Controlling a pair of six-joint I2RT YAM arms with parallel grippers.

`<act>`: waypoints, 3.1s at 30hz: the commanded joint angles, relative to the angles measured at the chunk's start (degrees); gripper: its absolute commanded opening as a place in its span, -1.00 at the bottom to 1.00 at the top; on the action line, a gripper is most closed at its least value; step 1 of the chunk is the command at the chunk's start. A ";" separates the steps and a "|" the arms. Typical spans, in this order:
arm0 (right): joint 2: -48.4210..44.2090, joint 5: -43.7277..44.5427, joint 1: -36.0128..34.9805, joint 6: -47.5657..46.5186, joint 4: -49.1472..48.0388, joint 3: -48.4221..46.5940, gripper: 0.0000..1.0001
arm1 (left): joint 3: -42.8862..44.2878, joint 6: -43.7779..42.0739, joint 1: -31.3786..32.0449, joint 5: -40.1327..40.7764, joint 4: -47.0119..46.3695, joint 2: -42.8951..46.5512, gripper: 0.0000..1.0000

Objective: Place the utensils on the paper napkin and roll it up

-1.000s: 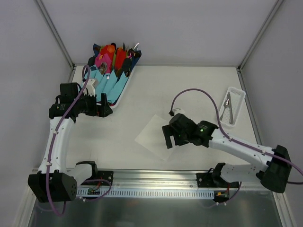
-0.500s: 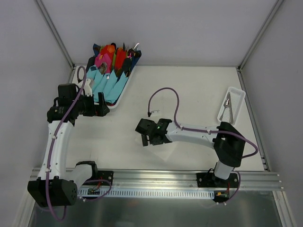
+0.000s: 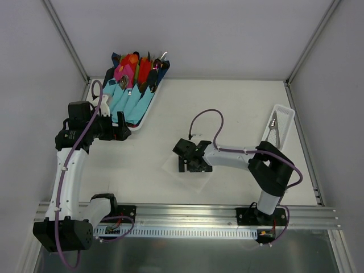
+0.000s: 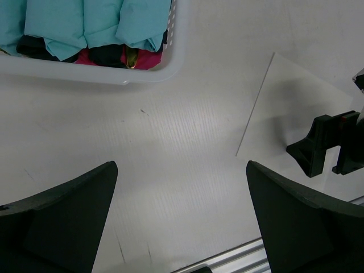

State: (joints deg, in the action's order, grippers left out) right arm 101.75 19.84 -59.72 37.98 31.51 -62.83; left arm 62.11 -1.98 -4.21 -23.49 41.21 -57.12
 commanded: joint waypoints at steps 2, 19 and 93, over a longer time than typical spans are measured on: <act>1.34 -0.85 2.06 -1.59 -2.68 2.09 0.92 | 0.30 -0.75 -0.45 -0.86 0.36 -0.62 0.97; 4.59 -8.49 17.18 -10.39 -5.67 0.16 0.87 | 0.47 -2.77 -0.45 -1.13 0.27 -3.52 0.98; 18.21 -10.52 75.72 -48.26 14.20 -32.44 -0.24 | 5.39 -6.55 -0.45 -14.48 0.71 -19.17 0.97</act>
State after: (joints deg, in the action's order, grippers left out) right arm 118.96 7.70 15.75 -8.99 43.88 -92.40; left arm 67.35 -7.09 -4.21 -35.99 41.45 -76.44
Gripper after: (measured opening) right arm 0.374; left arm 0.987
